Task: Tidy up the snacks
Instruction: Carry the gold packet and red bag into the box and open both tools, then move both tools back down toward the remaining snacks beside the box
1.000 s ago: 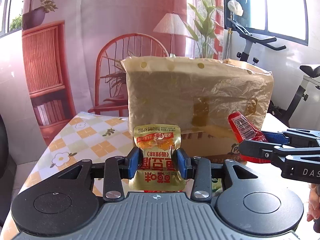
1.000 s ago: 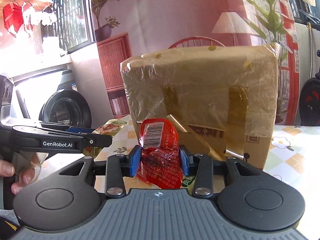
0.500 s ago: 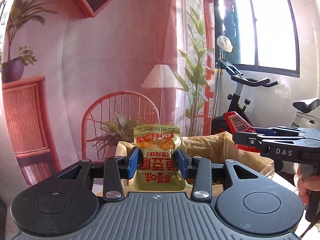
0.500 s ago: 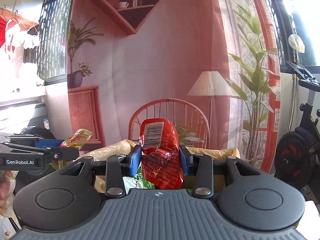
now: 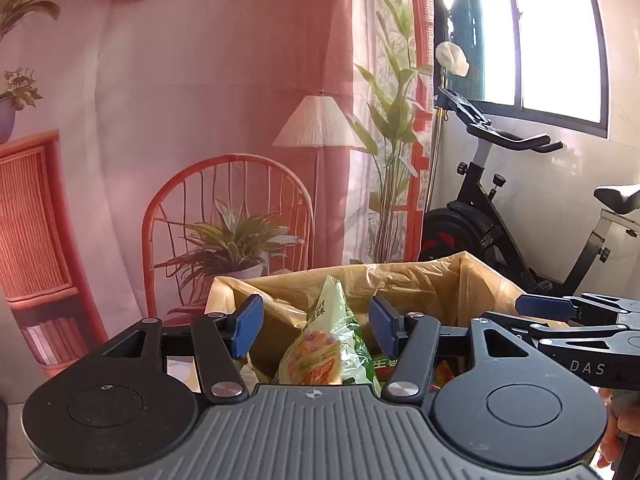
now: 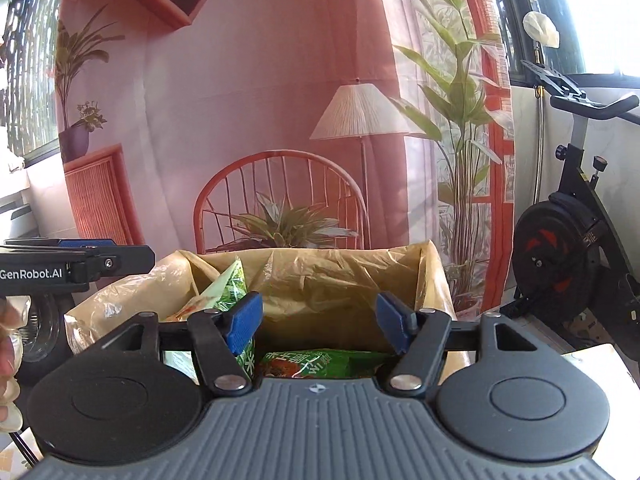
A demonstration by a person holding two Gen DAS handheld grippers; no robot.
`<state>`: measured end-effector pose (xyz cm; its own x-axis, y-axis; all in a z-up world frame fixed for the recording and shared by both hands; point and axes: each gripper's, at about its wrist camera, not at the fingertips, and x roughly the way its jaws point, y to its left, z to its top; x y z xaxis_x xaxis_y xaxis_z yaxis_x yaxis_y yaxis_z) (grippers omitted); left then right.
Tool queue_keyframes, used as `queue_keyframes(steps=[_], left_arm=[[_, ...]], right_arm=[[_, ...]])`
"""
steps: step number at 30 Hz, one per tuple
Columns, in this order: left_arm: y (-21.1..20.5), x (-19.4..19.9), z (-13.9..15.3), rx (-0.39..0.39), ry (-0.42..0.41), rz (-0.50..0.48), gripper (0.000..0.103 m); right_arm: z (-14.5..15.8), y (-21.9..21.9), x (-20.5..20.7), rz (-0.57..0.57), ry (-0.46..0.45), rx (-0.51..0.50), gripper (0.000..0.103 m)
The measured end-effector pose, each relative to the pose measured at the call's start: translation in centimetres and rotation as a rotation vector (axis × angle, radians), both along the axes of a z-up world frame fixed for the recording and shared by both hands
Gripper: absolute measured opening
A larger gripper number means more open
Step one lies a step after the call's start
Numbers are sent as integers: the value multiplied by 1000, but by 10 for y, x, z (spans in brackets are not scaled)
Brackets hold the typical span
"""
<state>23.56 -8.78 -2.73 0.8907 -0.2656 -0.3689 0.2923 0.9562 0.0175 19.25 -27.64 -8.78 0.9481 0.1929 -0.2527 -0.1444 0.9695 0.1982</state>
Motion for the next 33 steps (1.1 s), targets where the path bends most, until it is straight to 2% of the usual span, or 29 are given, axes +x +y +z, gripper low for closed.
queue_keyframes(steps=[6,10,14,23,29,33], left_arm=[[30,-25,3,2,6,19,61],[53,-43,-1,-15,48,43,61],[74,-58,-14,-26,97,65,60],[106,-74,-57,-15,178,109,60],[109,-74,-88,3,214,113,60],[106,-70,-103,37,217,106,60]], right_arm=[[-6,-10,-42,15,-29,87,64],[-15,-14,-71,16,-37,153,59],[-27,-12,-96,16,-46,177,59],[-60,1,-123,28,26,192,55],[-97,4,-125,17,124,168,50],[-119,3,-118,6,175,135,39]])
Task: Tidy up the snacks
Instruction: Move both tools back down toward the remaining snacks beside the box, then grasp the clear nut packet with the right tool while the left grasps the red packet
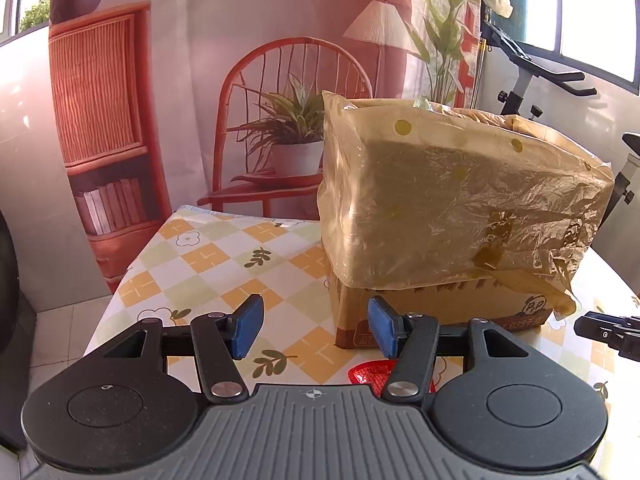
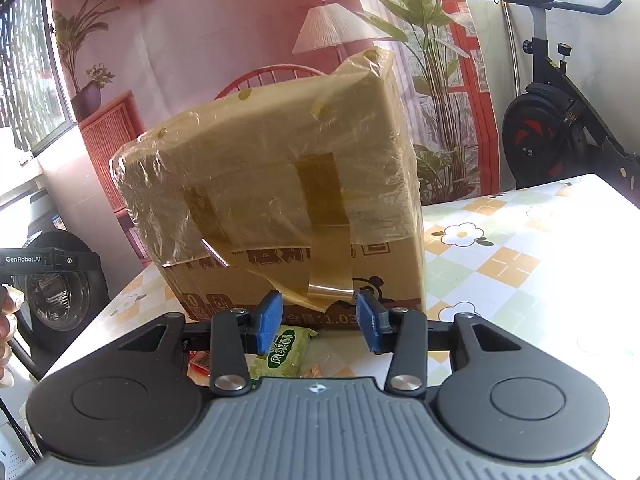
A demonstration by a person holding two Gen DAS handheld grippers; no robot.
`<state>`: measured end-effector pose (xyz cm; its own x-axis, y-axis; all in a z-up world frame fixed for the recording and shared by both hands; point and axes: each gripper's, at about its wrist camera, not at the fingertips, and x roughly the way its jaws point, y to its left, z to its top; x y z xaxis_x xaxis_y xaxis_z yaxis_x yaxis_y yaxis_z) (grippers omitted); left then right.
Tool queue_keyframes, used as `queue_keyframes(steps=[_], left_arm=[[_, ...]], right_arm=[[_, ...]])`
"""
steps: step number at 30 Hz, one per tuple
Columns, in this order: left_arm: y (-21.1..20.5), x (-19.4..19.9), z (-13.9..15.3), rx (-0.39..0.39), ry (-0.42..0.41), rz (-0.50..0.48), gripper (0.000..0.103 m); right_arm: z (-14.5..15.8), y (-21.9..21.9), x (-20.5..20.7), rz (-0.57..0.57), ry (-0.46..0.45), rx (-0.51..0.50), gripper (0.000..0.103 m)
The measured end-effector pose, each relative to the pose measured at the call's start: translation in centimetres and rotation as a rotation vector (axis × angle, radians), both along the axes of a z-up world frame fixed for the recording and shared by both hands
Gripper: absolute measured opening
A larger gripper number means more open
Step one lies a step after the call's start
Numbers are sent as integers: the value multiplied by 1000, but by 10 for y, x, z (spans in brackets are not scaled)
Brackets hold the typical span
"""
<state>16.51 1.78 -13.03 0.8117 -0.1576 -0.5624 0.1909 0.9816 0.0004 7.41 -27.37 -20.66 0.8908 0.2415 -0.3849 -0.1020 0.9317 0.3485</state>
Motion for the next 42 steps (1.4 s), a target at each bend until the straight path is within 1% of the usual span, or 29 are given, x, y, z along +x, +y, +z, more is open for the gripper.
queue_keyframes(steps=[2,4,5,8,12,17,22,27,32,33,35,38,39,40,42], left_arm=[[-1,3,-7,-1,2,-12,60],[-4,6,-15,4,10,-21,60],[-5,7,-18,7,14,-23,60],[-7,11,-28,4,34,-32,60],[-11,13,-39,7,58,-46,60],[-16,15,-51,17,80,-69,60],[-23,23,-62,24,108,-100,60],[-28,33,-71,19,132,-103,60],[-29,44,-79,7,164,-82,60],[-27,46,-80,2,171,-77,60],[-25,48,-81,-4,179,-69,60],[-24,51,-82,-12,182,-70,60],[-25,51,-83,-13,182,-78,60],[-26,52,-84,-14,184,-88,60],[-28,52,-86,-15,189,-112,60]], right_arm=[[-9,0,7,-1,28,-31,33],[-18,6,15,24,53,-82,22],[-23,10,18,42,66,-106,20],[-35,21,28,85,95,-143,19],[-45,32,37,128,118,-144,20],[-54,36,43,141,149,-139,22],[-57,38,45,146,146,-123,22],[-62,34,43,139,128,-85,22],[-61,37,45,143,128,-101,23],[-61,38,46,143,129,-106,25],[-61,40,48,140,140,-123,26],[-63,41,49,138,137,-124,25],[-63,40,49,138,135,-121,24],[-63,39,49,136,134,-116,21],[-65,36,47,120,129,-104,20]])
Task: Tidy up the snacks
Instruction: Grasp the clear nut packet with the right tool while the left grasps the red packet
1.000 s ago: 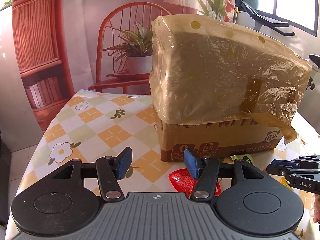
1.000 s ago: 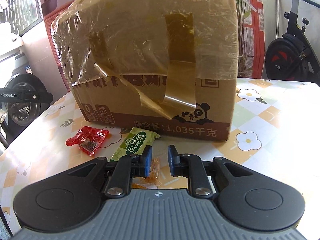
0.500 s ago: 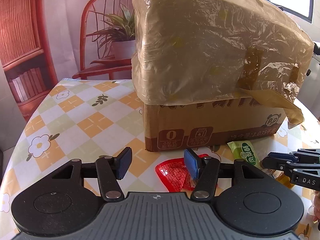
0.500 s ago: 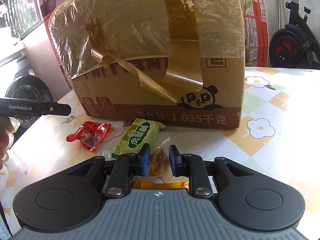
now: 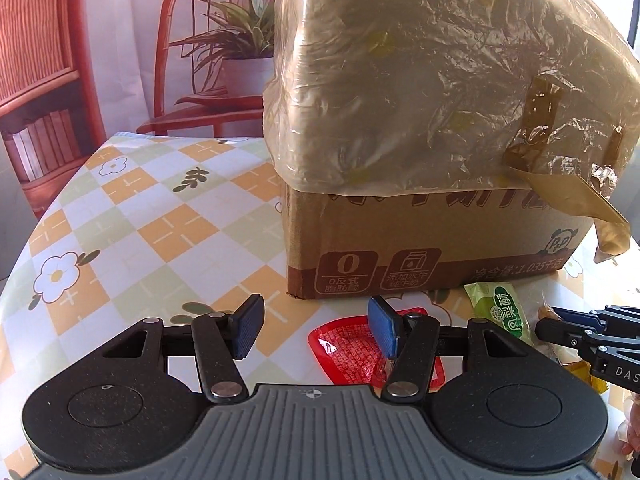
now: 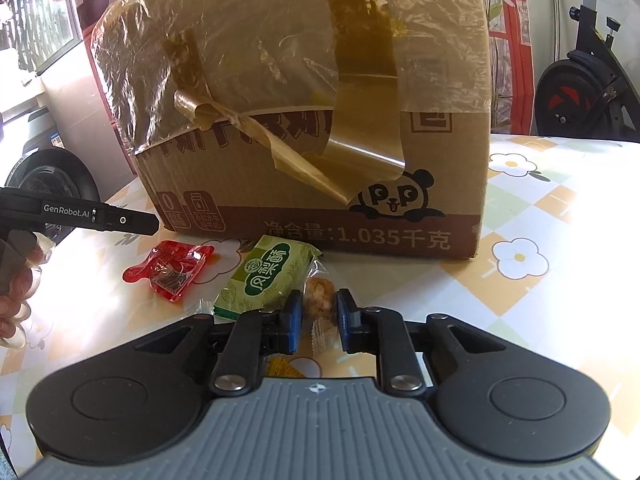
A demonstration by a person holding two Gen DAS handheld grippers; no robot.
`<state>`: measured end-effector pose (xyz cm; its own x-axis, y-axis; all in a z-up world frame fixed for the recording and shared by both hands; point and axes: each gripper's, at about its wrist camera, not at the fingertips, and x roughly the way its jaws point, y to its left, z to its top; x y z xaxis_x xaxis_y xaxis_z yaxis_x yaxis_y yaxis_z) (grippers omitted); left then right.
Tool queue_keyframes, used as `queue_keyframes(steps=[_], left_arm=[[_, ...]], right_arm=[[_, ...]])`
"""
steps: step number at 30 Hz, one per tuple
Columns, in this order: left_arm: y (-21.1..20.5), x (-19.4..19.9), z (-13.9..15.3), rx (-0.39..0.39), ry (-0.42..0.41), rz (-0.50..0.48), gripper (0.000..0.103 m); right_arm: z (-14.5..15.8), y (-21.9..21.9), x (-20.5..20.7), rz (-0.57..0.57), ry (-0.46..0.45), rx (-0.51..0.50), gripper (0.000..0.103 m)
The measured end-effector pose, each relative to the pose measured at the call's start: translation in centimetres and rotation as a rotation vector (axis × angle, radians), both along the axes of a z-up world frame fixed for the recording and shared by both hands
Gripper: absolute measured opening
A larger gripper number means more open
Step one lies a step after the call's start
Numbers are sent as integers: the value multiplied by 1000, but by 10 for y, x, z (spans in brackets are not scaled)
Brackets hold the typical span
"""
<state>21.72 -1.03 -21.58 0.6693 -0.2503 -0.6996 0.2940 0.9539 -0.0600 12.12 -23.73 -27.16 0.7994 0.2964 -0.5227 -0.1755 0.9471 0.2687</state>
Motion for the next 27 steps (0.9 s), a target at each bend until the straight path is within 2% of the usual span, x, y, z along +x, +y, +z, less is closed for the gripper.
queue_keyframes(steps=[7,16,20,24,27], left_arm=[[-13,0,-7,0,-6,-37,60],[-15,-14,-16,25,4,33,61],[-12,-25,-23,-5,-2,88,62],[-20,-33,-27,41,-42,93,62],[-20,-37,-26,34,-56,99,62]], right_arm=[[-1,-7,-4,-16,-3,27,20],[-1,-7,-4,-15,-4,35,20],[-1,-7,-4,-14,-4,35,20],[-1,-7,-4,-15,-4,36,20],[-1,-7,-4,-15,-4,36,20]])
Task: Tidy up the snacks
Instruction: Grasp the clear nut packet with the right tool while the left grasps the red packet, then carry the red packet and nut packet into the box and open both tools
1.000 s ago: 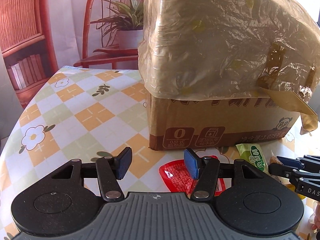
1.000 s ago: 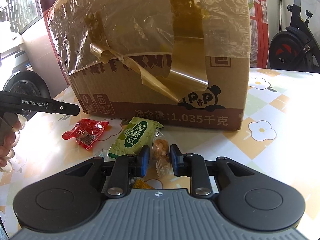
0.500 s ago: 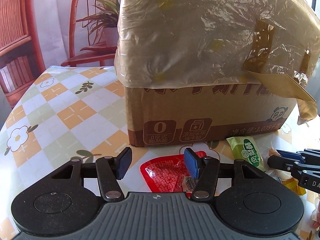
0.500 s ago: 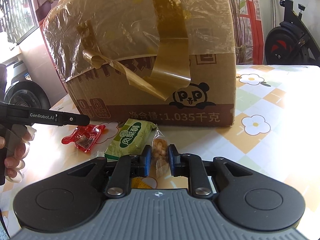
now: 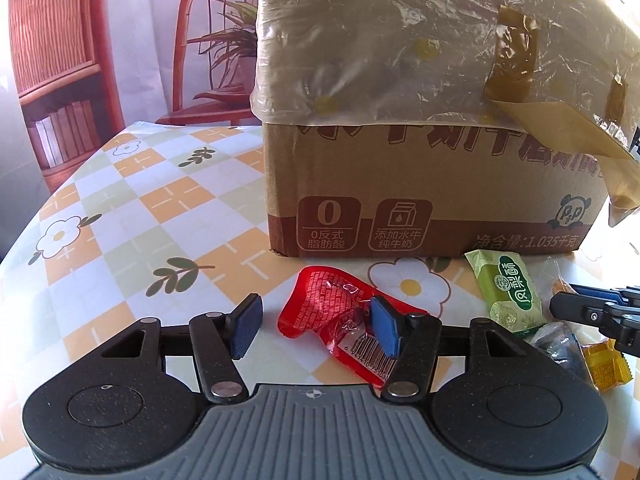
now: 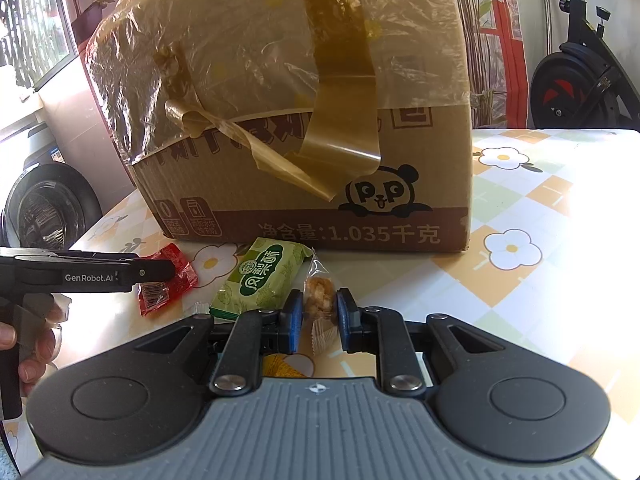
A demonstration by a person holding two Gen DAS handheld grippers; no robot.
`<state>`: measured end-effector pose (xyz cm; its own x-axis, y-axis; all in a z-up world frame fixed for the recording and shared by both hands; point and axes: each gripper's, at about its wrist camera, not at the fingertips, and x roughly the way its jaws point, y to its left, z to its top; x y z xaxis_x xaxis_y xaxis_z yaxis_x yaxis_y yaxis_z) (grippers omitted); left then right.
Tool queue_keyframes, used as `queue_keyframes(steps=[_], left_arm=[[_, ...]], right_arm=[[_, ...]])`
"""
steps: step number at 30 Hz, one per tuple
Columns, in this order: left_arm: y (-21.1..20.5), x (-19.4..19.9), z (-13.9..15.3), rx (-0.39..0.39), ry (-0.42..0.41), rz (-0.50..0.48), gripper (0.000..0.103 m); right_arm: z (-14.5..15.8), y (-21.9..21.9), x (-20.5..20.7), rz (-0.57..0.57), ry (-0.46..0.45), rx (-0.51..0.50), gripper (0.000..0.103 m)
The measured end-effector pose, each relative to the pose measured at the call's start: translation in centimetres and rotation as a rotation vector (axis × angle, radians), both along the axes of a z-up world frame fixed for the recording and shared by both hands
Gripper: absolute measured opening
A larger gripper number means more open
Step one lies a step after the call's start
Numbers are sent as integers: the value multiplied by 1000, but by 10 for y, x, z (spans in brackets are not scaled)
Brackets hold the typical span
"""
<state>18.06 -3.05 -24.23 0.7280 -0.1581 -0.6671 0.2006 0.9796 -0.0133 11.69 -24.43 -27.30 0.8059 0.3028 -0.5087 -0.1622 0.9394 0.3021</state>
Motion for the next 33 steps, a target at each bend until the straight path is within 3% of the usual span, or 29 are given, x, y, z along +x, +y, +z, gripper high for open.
queue_keyframes(steps=[5,7,10,12,33], left_arm=[[0,-2,-2,-1,-29,-2,61],[0,-3,-2,-4,-31,10,58],[0,-11,-1,-5,-45,15,46],[0,-14,-1,-7,-51,13,44],[2,-19,-2,-15,-64,21,43]], right_arm=[[0,0,0,0,0,2,20],[0,0,0,0,0,2,20],[0,0,0,-1,0,2,20],[0,0,0,-1,0,3,20],[-1,0,0,1,-1,5,20]])
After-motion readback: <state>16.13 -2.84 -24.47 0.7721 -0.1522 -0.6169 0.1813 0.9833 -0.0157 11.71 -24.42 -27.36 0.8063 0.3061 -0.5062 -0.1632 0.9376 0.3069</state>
